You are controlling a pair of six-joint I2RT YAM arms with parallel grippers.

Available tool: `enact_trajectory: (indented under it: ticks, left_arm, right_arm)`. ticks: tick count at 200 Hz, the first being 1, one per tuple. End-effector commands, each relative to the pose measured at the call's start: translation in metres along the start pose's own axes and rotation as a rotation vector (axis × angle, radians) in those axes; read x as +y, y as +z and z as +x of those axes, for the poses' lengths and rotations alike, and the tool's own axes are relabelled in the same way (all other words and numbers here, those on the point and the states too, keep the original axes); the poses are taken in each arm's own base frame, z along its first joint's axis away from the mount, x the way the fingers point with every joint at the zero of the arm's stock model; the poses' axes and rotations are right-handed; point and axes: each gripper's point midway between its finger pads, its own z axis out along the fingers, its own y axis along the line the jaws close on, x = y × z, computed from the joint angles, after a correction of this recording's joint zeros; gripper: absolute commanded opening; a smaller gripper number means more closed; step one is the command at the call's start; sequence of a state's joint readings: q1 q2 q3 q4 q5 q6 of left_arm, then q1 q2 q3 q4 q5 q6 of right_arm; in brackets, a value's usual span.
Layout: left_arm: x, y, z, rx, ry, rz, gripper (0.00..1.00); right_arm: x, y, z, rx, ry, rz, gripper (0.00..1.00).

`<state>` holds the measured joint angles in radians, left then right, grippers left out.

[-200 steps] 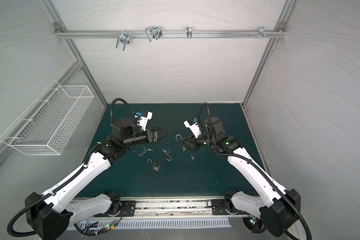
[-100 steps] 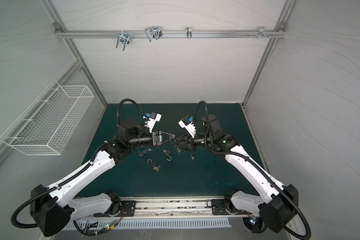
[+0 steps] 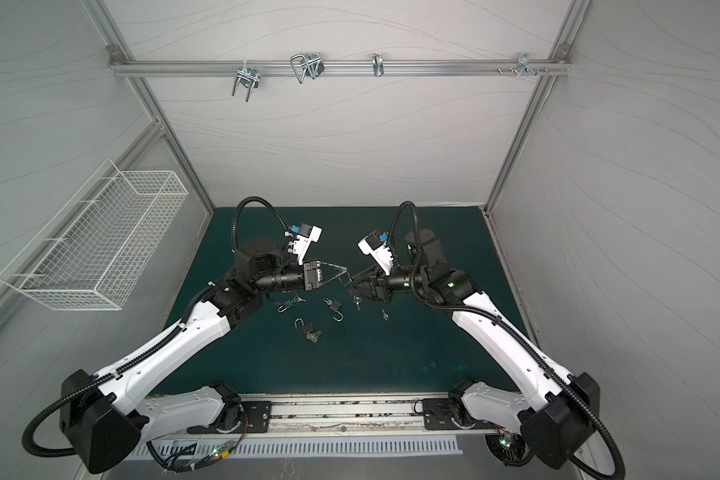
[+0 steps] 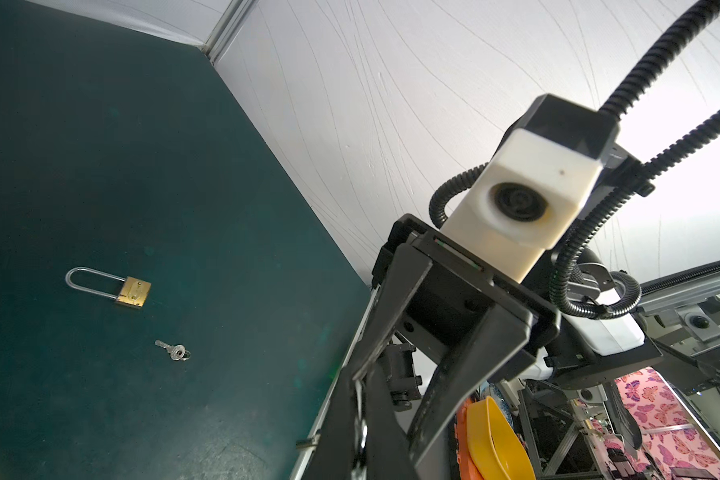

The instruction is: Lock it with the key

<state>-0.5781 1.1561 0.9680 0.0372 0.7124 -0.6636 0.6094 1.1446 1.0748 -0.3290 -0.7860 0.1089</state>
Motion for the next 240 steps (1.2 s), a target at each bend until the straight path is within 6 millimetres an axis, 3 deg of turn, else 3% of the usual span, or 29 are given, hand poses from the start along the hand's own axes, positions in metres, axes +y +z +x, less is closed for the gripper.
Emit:
enact_trajectory:
  ticks: [1,21,51,92,109,130,162,204,240]
  left_arm:
    - [-0.026,-0.008,-0.011,-0.033,0.064,0.049,0.0]
    - [-0.036,-0.013,-0.02,-0.067,0.066,0.06,0.0]
    - [-0.055,-0.029,-0.041,-0.163,0.088,0.054,0.0]
    - [-0.078,-0.048,-0.063,-0.264,0.107,0.055,0.0]
    - [-0.086,-0.054,-0.072,-0.294,0.09,0.058,0.0]
    - [-0.093,-0.059,-0.079,-0.316,0.062,0.063,0.0]
    - [-0.103,-0.068,-0.093,-0.397,0.011,0.094,0.0]
    - [-0.114,-0.075,-0.104,-0.461,-0.064,0.171,0.0]
    - [-0.12,-0.077,-0.107,-0.471,-0.086,0.212,0.0]
  right_arm:
    - [0.016,-0.008,-0.02,-0.056,-0.077,-0.017,0.0]
    - [0.024,-0.012,-0.027,-0.083,-0.094,-0.022,0.0]
    - [0.027,-0.023,-0.045,-0.177,-0.11,0.043,0.48]
    - [0.03,-0.043,-0.067,-0.359,-0.111,0.109,0.77]
    - [0.03,-0.054,-0.077,-0.446,-0.115,0.142,0.84]
    - [0.035,-0.06,-0.084,-0.512,-0.145,0.141,0.87]
    - [0.055,-0.063,-0.094,-0.569,-0.234,0.091,0.84]
    - [0.07,-0.052,-0.105,-0.604,-0.386,0.121,0.7]
    - [0.065,-0.041,-0.114,-0.628,-0.448,0.187,0.61]
